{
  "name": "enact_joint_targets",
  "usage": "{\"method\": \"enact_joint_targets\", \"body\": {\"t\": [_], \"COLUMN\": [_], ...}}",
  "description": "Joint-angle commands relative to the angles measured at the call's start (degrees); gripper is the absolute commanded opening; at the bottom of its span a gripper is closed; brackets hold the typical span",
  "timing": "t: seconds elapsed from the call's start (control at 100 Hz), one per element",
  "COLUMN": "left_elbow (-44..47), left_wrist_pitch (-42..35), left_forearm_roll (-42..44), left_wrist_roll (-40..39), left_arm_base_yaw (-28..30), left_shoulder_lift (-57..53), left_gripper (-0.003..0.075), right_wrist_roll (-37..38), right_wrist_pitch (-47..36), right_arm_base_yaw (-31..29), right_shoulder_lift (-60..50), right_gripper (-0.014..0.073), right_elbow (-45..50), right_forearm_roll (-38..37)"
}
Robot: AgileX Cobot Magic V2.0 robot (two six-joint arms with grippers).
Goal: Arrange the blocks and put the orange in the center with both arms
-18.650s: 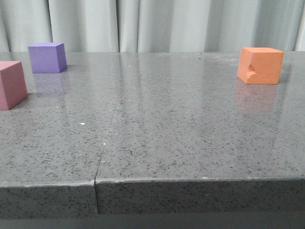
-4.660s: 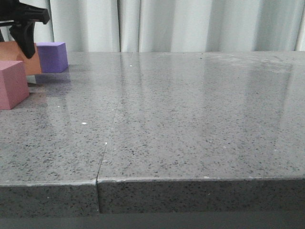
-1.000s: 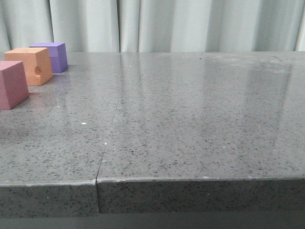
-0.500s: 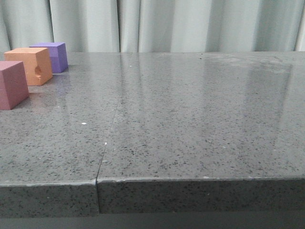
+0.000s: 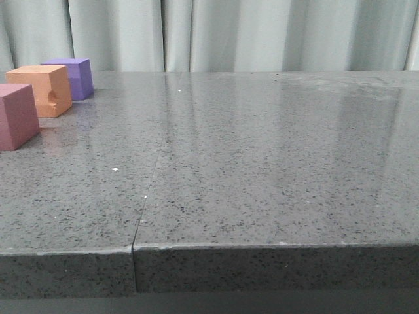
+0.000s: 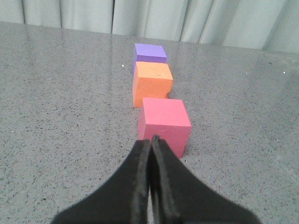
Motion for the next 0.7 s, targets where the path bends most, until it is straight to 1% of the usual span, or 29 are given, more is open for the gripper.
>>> {"method": "enact_joint_targets", "body": {"t": [0.0, 0.12, 0.33, 0.47, 0.56, 0.61, 0.69], "left_elbow": [0.27, 3.06, 7.69, 9.11, 9.76, 10.56, 12.75], "left_wrist_pitch": [-4.46, -4.39, -4.88, -5.10, -5.72, -7.66, -12.93], "left_forearm_roll": [0.48, 0.48, 0.28, -3.61, -3.65, -3.64, -3.64], "left_wrist_roll": [-0.04, -0.04, -0.04, -0.04, 0.22, 3.04, 8.91], "left_arm_base_yaw": [-0.46, -0.46, -0.01, 3.68, 6.37, 7.58, 9.32], "left_shoulder_lift": [-2.12, -5.51, -8.19, -9.20, -9.57, -9.95, -11.38], "left_gripper": [-0.0020, -0.0020, -0.0020, -0.0020, -0.0020, -0.0020, -0.0020], "right_wrist_roll": [-0.46, -0.46, -0.46, -0.46, -0.46, -0.46, -0.46], "right_wrist_pitch": [-3.60, -3.60, -3.60, -3.60, -3.60, -3.60, -3.60], "right_arm_base_yaw": [-0.22, -0.22, -0.22, -0.22, -0.22, -0.22, -0.22], "right_shoulder_lift": [-0.18, -0.18, -0.18, -0.18, -0.18, -0.18, -0.18], "right_gripper": [-0.0068, -0.0068, -0.0068, -0.0068, -0.0068, -0.0068, -0.0068], "right_elbow": [-1.37, -1.37, -1.37, -1.37, -1.37, -1.37, -1.37], "right_forearm_roll": [-0.80, -0.80, -0.80, -0.80, -0.80, -0.80, -0.80]}}
